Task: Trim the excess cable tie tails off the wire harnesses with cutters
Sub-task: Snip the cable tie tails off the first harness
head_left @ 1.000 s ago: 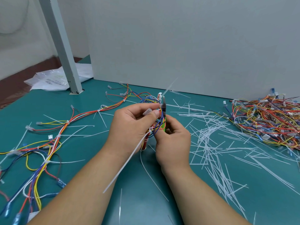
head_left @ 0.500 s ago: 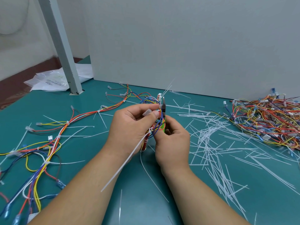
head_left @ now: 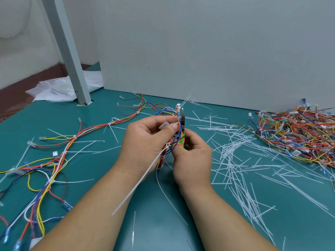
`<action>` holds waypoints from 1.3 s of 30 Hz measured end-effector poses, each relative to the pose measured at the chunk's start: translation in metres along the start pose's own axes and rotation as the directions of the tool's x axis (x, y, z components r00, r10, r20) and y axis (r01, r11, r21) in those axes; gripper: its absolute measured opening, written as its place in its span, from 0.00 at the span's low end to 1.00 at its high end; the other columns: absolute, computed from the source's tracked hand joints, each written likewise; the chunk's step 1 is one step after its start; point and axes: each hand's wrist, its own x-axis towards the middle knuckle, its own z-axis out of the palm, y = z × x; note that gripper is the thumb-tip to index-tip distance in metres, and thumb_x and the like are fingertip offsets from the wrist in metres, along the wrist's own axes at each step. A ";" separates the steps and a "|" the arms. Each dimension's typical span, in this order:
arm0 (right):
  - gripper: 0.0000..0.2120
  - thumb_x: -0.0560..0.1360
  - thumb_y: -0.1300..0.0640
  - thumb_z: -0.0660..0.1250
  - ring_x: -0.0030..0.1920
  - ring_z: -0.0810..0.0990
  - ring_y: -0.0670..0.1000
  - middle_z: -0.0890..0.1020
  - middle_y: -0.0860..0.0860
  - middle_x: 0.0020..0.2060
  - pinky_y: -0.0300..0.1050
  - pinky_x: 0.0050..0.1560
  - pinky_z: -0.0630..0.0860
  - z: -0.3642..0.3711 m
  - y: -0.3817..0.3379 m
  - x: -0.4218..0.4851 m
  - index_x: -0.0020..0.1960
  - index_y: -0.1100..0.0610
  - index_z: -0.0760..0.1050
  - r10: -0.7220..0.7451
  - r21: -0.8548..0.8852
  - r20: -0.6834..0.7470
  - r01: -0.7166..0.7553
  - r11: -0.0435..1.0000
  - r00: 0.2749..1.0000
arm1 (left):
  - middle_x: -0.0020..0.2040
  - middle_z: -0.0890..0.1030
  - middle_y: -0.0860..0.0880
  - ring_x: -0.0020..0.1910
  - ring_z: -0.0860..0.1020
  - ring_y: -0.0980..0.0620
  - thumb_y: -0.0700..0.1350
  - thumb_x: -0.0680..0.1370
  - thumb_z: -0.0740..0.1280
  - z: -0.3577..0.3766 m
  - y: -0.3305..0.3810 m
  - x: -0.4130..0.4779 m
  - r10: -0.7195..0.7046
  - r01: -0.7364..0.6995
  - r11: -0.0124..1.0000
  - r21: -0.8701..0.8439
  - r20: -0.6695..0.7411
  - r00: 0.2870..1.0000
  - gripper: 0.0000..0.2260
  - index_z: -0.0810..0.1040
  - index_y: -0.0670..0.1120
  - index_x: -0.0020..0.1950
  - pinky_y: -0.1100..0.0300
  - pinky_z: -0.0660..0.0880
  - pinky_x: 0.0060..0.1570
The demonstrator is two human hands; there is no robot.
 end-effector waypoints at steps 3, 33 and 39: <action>0.12 0.75 0.66 0.75 0.37 0.74 0.47 0.83 0.59 0.37 0.40 0.38 0.74 0.001 0.000 0.000 0.43 0.48 0.84 0.000 -0.008 0.002 0.000 1.000 1.000 | 0.37 0.86 0.49 0.34 0.82 0.56 0.33 0.77 0.71 0.000 0.000 0.000 -0.007 0.007 1.000 -0.003 -0.008 1.000 0.14 0.89 0.52 0.43 0.66 0.79 0.38; 0.06 0.74 0.63 0.73 0.40 0.75 0.48 0.81 0.66 0.42 0.47 0.42 0.74 0.001 0.000 0.000 0.46 0.53 0.85 -0.010 0.028 0.024 0.010 1.000 1.000 | 0.38 0.87 0.49 0.36 0.82 0.56 0.32 0.77 0.71 0.000 0.001 0.000 -0.002 0.002 1.000 -0.015 -0.007 1.000 0.13 0.88 0.49 0.43 0.66 0.79 0.39; 0.12 0.75 0.67 0.74 0.37 0.76 0.46 0.85 0.58 0.40 0.41 0.40 0.76 0.001 0.003 0.000 0.47 0.50 0.85 -0.014 -0.013 -0.003 0.014 1.000 1.000 | 0.38 0.86 0.49 0.35 0.82 0.56 0.32 0.77 0.71 0.000 0.000 0.000 -0.006 0.005 1.000 -0.013 -0.017 1.000 0.13 0.88 0.49 0.43 0.66 0.79 0.38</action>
